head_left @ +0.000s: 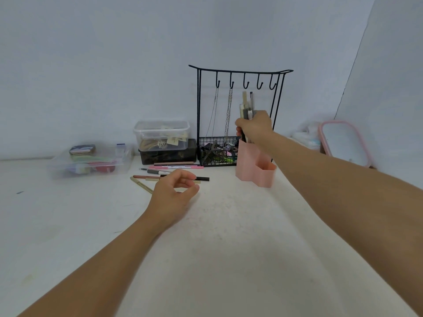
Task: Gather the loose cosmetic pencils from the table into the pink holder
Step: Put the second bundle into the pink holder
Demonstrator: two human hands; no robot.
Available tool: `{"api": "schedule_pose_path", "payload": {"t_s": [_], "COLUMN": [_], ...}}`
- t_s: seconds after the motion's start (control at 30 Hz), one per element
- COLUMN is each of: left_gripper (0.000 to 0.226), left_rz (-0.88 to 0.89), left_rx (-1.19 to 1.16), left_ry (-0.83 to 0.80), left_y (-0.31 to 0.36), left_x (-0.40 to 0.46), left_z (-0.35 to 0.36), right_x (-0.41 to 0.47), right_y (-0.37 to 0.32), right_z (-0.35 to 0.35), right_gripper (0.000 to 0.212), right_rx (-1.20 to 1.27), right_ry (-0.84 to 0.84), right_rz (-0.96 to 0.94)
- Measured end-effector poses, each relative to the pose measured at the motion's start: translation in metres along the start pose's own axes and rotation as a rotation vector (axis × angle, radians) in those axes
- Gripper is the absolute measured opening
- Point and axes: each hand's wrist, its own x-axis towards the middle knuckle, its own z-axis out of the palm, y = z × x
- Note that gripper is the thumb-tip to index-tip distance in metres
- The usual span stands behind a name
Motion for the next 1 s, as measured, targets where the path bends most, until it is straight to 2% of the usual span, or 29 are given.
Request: {"api": "schedule_pose_path", "payload": {"t_s": [0.17, 0.43, 0.5, 0.67, 0.77, 0.83, 0.93, 0.97, 1.0], "left_gripper": [0.015, 0.015, 0.015, 0.016, 0.016, 0.015, 0.015, 0.015, 0.015], "left_rz": [0.007, 0.010, 0.008, 0.009, 0.016, 0.018, 0.027, 0.028, 0.028], "left_rx": [-0.004, -0.002, -0.001, -0.015, -0.022, -0.020, -0.017, -0.018, -0.016], "left_ry": [0.004, 0.007, 0.004, 0.006, 0.008, 0.008, 0.011, 0.013, 0.016], "left_y": [0.002, -0.001, -0.002, -0.003, -0.003, -0.002, -0.002, -0.002, -0.002], "left_x": [-0.001, 0.000, 0.000, 0.001, 0.001, 0.001, 0.001, 0.001, 0.001], "left_z": [-0.001, -0.001, 0.000, 0.000, -0.001, -0.001, 0.000, 0.000, 0.000], "right_x": [0.002, -0.007, -0.008, -0.010, -0.018, -0.028, -0.054, -0.064, -0.072], "right_y": [0.002, 0.019, 0.026, 0.037, 0.040, 0.037, 0.040, 0.046, 0.055], "right_z": [0.003, 0.003, 0.005, 0.006, 0.002, -0.009, -0.030, -0.036, -0.041], "right_gripper": [0.026, 0.023, 0.021, 0.072, 0.084, 0.078, 0.038, 0.024, 0.020], "right_rx": [-0.217, -0.440, -0.414, -0.158, -0.115, -0.093, -0.179, -0.269, -0.382], "right_ry": [0.000, 0.119, 0.131, 0.152, 0.145, 0.192, 0.324, 0.323, 0.275], "right_rz": [0.018, -0.054, -0.081, -0.108, -0.180, -0.290, -0.507, -0.514, -0.478]}}
